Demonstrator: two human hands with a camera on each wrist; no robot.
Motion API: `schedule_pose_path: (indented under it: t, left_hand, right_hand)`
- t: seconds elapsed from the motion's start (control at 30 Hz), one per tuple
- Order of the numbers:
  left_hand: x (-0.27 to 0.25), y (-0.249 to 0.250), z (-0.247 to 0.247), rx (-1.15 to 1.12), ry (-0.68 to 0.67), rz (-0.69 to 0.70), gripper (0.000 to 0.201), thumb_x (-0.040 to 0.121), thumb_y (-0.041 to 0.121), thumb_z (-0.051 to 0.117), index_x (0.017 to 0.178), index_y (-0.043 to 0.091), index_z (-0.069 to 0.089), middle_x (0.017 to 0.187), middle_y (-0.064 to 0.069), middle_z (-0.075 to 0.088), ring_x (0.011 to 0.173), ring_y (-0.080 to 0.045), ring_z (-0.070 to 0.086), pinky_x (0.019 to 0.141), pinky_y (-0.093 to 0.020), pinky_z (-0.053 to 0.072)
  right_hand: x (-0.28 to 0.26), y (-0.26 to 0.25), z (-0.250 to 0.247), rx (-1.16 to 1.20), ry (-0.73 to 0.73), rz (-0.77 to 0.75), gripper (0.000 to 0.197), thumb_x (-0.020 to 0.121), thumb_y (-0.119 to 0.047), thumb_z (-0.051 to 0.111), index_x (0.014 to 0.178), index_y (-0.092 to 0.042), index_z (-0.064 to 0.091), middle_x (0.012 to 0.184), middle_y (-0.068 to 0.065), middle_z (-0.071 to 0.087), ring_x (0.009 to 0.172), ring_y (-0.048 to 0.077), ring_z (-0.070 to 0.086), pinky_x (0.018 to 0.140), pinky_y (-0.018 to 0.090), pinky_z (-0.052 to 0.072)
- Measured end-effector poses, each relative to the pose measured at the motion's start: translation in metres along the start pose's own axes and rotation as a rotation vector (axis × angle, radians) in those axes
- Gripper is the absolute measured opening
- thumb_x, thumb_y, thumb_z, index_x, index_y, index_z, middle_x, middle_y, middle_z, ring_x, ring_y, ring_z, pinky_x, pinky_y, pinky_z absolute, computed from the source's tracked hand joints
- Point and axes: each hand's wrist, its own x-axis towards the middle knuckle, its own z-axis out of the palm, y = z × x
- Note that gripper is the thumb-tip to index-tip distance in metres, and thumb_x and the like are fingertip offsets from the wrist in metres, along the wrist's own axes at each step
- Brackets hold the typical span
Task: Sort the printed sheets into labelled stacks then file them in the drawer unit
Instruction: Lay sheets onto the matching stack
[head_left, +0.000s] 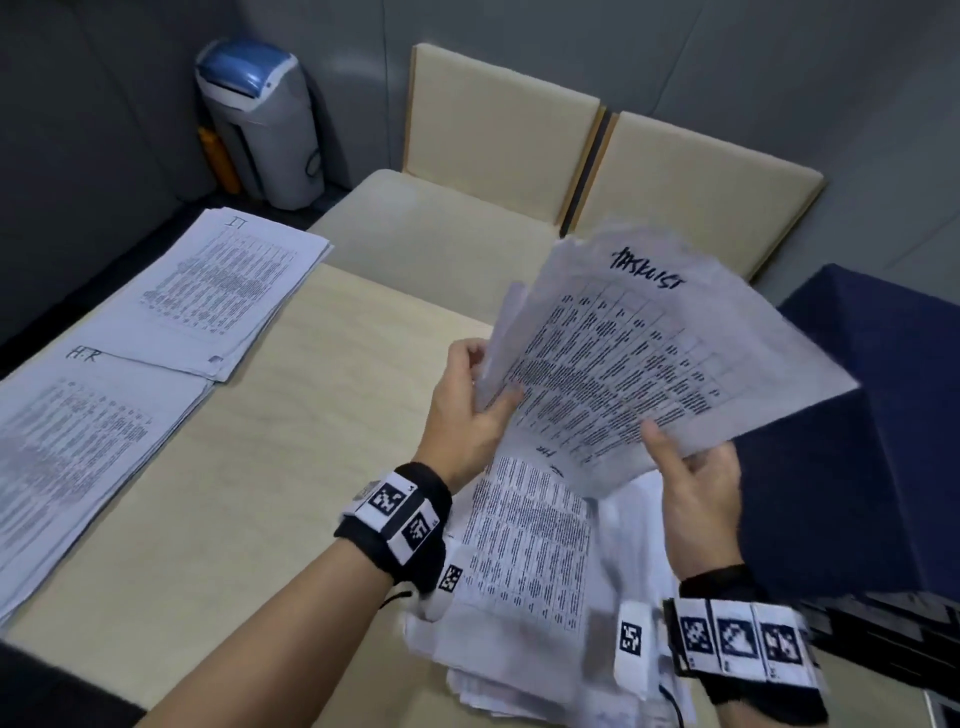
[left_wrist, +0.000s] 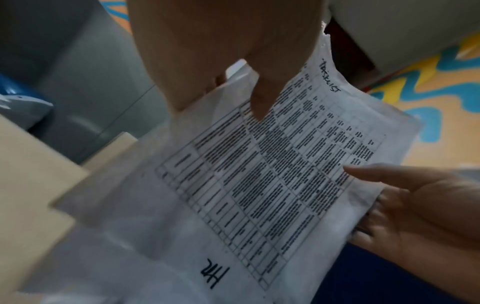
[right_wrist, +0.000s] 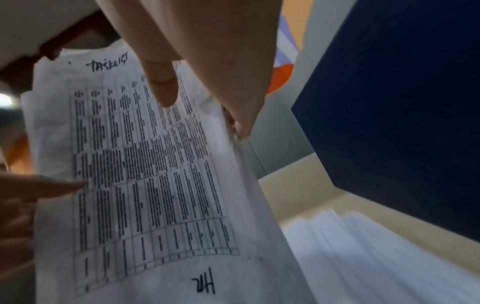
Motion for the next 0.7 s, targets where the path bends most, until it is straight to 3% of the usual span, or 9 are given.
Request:
schedule_pose_path:
  t: [0.07, 0.1, 0.13, 0.2, 0.27, 0.33, 0.5, 0.6, 0.7]
  left_hand:
    - [-0.004, -0.028, -0.010, 0.175, -0.071, -0.147, 0.027, 0.096, 0.007, 0.058, 0.121, 0.013, 0.049, 0.118, -0.003, 0.060, 0.110, -0.022, 0.061, 0.085, -0.029, 0.054]
    - [-0.008, -0.040, -0.018, 0.226, -0.108, -0.187, 0.025, 0.098, 0.006, 0.054, 0.121, 0.013, 0.054, 0.119, -0.003, 0.062, 0.111, -0.024, 0.062, 0.088, -0.033, 0.054]
    - [-0.014, -0.047, -0.027, 0.240, -0.130, -0.203, 0.023, 0.099, 0.009, 0.054, 0.121, 0.013, 0.058, 0.118, -0.003, 0.065, 0.109, -0.023, 0.063, 0.091, -0.038, 0.055]
    - [-0.023, -0.045, -0.049, 0.197, -0.124, -0.187, 0.022, 0.099, 0.018, 0.057, 0.119, 0.013, 0.063, 0.112, -0.003, 0.070, 0.100, -0.021, 0.067, 0.088, -0.042, 0.057]
    - [-0.027, -0.037, -0.073, 0.101, -0.059, -0.166, 0.030, 0.096, 0.036, 0.061, 0.113, 0.011, 0.064, 0.101, -0.009, 0.072, 0.088, -0.028, 0.068, 0.078, -0.046, 0.058]
    - [-0.027, -0.036, -0.101, 0.075, 0.027, -0.165, 0.045, 0.090, 0.049, 0.062, 0.107, 0.008, 0.062, 0.094, -0.019, 0.068, 0.079, -0.036, 0.064, 0.072, -0.048, 0.055]
    - [-0.033, -0.054, -0.201, 0.051, 0.171, -0.337, 0.025, 0.088, 0.025, 0.067, 0.110, 0.014, 0.066, 0.104, -0.016, 0.072, 0.097, -0.038, 0.069, 0.088, -0.058, 0.055]
    - [-0.051, -0.064, -0.288, 0.121, 0.210, -0.456, 0.023, 0.091, 0.019, 0.069, 0.114, 0.013, 0.067, 0.105, -0.010, 0.074, 0.096, -0.029, 0.072, 0.090, -0.054, 0.056]
    - [-0.076, -0.075, -0.387, 0.255, 0.259, -0.594, 0.020, 0.087, 0.022, 0.071, 0.105, 0.013, 0.069, 0.103, -0.018, 0.073, 0.093, -0.038, 0.071, 0.087, -0.058, 0.056]
  right_hand:
    - [-0.005, 0.022, 0.010, -0.133, -0.044, 0.058, 0.025, 0.096, -0.022, 0.065, 0.112, -0.002, 0.062, 0.101, -0.002, 0.069, 0.097, 0.014, 0.071, 0.080, 0.021, 0.052]
    - [-0.008, 0.029, 0.015, -0.185, -0.068, 0.072, 0.035, 0.095, -0.033, 0.064, 0.101, 0.002, 0.062, 0.091, 0.002, 0.066, 0.085, 0.022, 0.067, 0.075, 0.030, 0.049]
    - [-0.011, 0.034, 0.022, -0.217, -0.080, 0.083, 0.046, 0.094, -0.041, 0.062, 0.089, 0.005, 0.058, 0.080, 0.006, 0.058, 0.072, 0.019, 0.058, 0.069, 0.032, 0.043]
    - [-0.015, 0.032, 0.040, -0.222, -0.057, 0.055, 0.037, 0.097, -0.037, 0.060, 0.076, -0.007, 0.052, 0.071, -0.002, 0.050, 0.057, -0.001, 0.046, 0.059, 0.026, 0.041]
    - [-0.019, 0.025, 0.060, -0.151, -0.071, 0.015, 0.013, 0.102, -0.026, 0.057, 0.098, -0.016, 0.064, 0.085, -0.010, 0.065, 0.070, -0.010, 0.060, 0.068, 0.013, 0.049]
    - [-0.022, 0.021, 0.086, -0.096, -0.112, 0.017, 0.023, 0.103, -0.022, 0.058, 0.123, -0.012, 0.064, 0.104, -0.010, 0.071, 0.093, -0.002, 0.067, 0.085, 0.020, 0.052]
    - [-0.045, 0.039, 0.168, -0.159, -0.330, 0.178, 0.015, 0.103, -0.030, 0.056, 0.106, -0.016, 0.062, 0.091, -0.019, 0.072, 0.083, 0.000, 0.066, 0.077, 0.018, 0.054]
    - [-0.064, 0.078, 0.205, -0.268, -0.378, 0.395, 0.033, 0.103, -0.039, 0.052, 0.118, -0.011, 0.059, 0.106, 0.004, 0.071, 0.098, 0.022, 0.068, 0.089, 0.038, 0.054]
    - [-0.082, 0.124, 0.223, -0.480, -0.475, 0.510, 0.044, 0.099, -0.042, 0.058, 0.123, -0.006, 0.058, 0.110, 0.009, 0.070, 0.103, 0.026, 0.067, 0.102, 0.046, 0.050]
